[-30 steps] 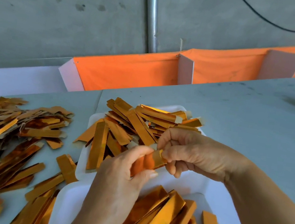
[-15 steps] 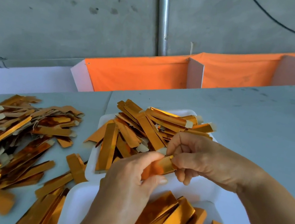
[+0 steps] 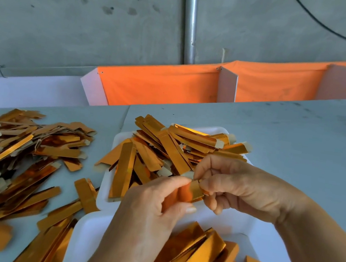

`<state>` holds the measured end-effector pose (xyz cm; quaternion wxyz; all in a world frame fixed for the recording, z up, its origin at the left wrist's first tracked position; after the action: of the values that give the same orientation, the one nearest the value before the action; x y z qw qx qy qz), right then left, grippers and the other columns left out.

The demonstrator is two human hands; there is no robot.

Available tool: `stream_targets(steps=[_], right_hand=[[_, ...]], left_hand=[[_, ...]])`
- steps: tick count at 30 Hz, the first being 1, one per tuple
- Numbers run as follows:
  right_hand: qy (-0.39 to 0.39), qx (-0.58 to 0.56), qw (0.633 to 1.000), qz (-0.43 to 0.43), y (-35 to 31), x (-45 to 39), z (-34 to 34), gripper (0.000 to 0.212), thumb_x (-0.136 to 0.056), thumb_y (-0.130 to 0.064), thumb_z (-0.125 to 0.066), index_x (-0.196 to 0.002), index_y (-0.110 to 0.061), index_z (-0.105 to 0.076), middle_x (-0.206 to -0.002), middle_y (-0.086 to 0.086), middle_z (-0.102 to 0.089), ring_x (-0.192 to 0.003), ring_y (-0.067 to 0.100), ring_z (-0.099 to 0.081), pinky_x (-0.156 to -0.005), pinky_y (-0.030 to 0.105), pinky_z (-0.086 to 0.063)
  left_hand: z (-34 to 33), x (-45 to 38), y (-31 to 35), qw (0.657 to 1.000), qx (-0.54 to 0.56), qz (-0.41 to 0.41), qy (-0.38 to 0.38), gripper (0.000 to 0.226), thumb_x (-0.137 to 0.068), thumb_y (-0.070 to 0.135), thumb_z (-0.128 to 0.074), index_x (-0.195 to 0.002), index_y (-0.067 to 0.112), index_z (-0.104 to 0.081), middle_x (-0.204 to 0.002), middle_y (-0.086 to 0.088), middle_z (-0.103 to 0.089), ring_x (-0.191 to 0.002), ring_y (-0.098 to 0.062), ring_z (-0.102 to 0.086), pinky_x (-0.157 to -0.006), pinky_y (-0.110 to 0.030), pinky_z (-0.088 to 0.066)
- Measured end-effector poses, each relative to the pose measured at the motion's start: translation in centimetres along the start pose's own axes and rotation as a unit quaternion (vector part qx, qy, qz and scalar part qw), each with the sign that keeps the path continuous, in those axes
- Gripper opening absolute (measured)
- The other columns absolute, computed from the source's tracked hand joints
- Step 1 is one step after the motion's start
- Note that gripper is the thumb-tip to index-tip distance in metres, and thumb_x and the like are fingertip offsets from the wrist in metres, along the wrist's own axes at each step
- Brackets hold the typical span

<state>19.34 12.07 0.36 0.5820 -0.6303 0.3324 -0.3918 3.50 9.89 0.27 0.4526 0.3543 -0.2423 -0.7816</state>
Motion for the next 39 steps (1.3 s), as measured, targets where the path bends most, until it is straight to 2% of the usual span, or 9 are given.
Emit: stream_targets(steps=[9,14,17,19,25,29,33,35,39], right_hand=[[0.017,-0.005,1.000,0.010,-0.4,0.0,0.0,0.012,-0.089,0.004,-0.055,-0.092,-0.007,-0.059,-0.061,0.009,-0.060,-0.050,0.014,-0.056,-0.050,0.020,-0.048],[0.031,-0.007,0.999,0.010,-0.7,0.2,-0.2,0.009,-0.086,0.002,-0.059,-0.091,-0.007,-0.059,-0.061,0.011,-0.060,-0.050,0.016,-0.056,-0.049,0.020,-0.049],[0.062,0.096,0.993,0.020,-0.4,-0.3,-0.5,0.009,-0.088,0.002,-0.057,-0.093,-0.007,-0.058,-0.061,0.007,-0.063,-0.054,0.014,-0.060,-0.053,0.020,-0.050],[0.062,0.106,0.992,0.030,-0.4,-0.4,-0.8,0.008,-0.089,0.000,-0.058,-0.093,-0.007,-0.058,-0.061,0.006,-0.064,-0.054,0.013,-0.061,-0.054,0.019,-0.050],[0.007,-0.024,1.000,0.016,-0.5,0.0,-0.7,0.021,-0.076,-0.006,-0.064,-0.096,-0.006,-0.058,-0.063,0.011,-0.061,-0.051,0.016,-0.057,-0.051,0.021,-0.050],[-0.005,-0.062,0.998,0.013,-0.7,0.2,-0.6,0.020,-0.074,-0.004,-0.064,-0.094,-0.007,-0.059,-0.064,0.012,-0.061,-0.052,0.018,-0.059,-0.052,0.022,-0.052],[0.016,-0.044,0.999,0.000,-0.5,0.1,-0.5,0.022,-0.070,-0.004,-0.066,-0.091,-0.006,-0.058,-0.064,0.013,-0.064,-0.053,0.018,-0.061,-0.051,0.021,-0.052],[0.027,-0.043,0.999,0.003,-0.5,-0.1,-0.5,0.021,-0.069,-0.004,-0.065,-0.089,-0.006,-0.059,-0.063,0.013,-0.063,-0.050,0.017,-0.060,-0.049,0.020,-0.051],[0.023,-0.072,0.997,0.019,-0.6,-0.1,-0.5,0.013,-0.070,-0.003,-0.064,-0.082,-0.009,-0.062,-0.059,0.012,-0.060,-0.047,0.017,-0.057,-0.047,0.021,-0.049]], left_hand=[[0.5,-0.1,0.4,0.999,0.030,0.007,0.008,0.032,-0.077,0.035,-0.072,-0.089,0.059,-0.056,-0.094,0.036,-0.059,-0.092,0.013,-0.055,-0.071,-0.001,-0.041],[0.6,0.1,0.3,1.000,0.007,0.003,0.017,0.032,-0.078,0.038,-0.071,-0.098,0.058,-0.057,-0.099,0.040,-0.056,-0.098,0.016,-0.052,-0.073,-0.002,-0.042],[0.5,0.2,0.3,0.995,-0.093,-0.021,0.016,0.041,-0.083,0.043,-0.064,-0.122,0.049,-0.053,-0.099,0.039,-0.054,-0.103,0.005,-0.051,-0.081,-0.016,-0.049],[0.5,0.3,0.4,0.993,-0.117,-0.027,0.016,0.044,-0.085,0.043,-0.061,-0.127,0.046,-0.049,-0.105,0.036,-0.051,-0.107,0.002,-0.049,-0.087,-0.022,-0.050],[0.8,0.1,0.2,1.000,-0.012,0.012,0.021,0.035,-0.077,0.035,-0.073,-0.106,0.050,-0.060,-0.089,0.035,-0.060,-0.097,0.018,-0.050,-0.069,0.001,-0.040],[1.0,0.1,0.4,1.000,0.011,0.007,0.027,0.034,-0.075,0.034,-0.074,-0.096,0.055,-0.057,-0.097,0.038,-0.057,-0.095,0.016,-0.052,-0.068,0.000,-0.040],[0.9,0.2,0.2,0.999,-0.018,0.001,0.027,0.039,-0.077,0.035,-0.073,-0.111,0.047,-0.060,-0.086,0.049,-0.051,-0.098,0.026,-0.043,-0.069,0.004,-0.037],[0.9,0.1,0.3,0.999,-0.032,-0.005,0.030,0.040,-0.078,0.035,-0.072,-0.114,0.045,-0.060,-0.094,0.057,-0.043,-0.100,0.027,-0.039,-0.070,0.005,-0.036],[1.0,0.1,0.5,0.999,-0.004,-0.003,0.039,0.035,-0.077,0.034,-0.073,-0.101,0.054,-0.057,-0.100,0.045,-0.048,-0.099,0.020,-0.046,-0.068,0.003,-0.038]])
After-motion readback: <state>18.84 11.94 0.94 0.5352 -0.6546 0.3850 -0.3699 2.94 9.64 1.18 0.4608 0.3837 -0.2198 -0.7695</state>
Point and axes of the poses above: each hand's wrist, its own x-axis away from the middle knuckle, its own z-axis out of the back of the hand, y = z × x, the point moved 5 cm from there along -x, towards the middle knuckle
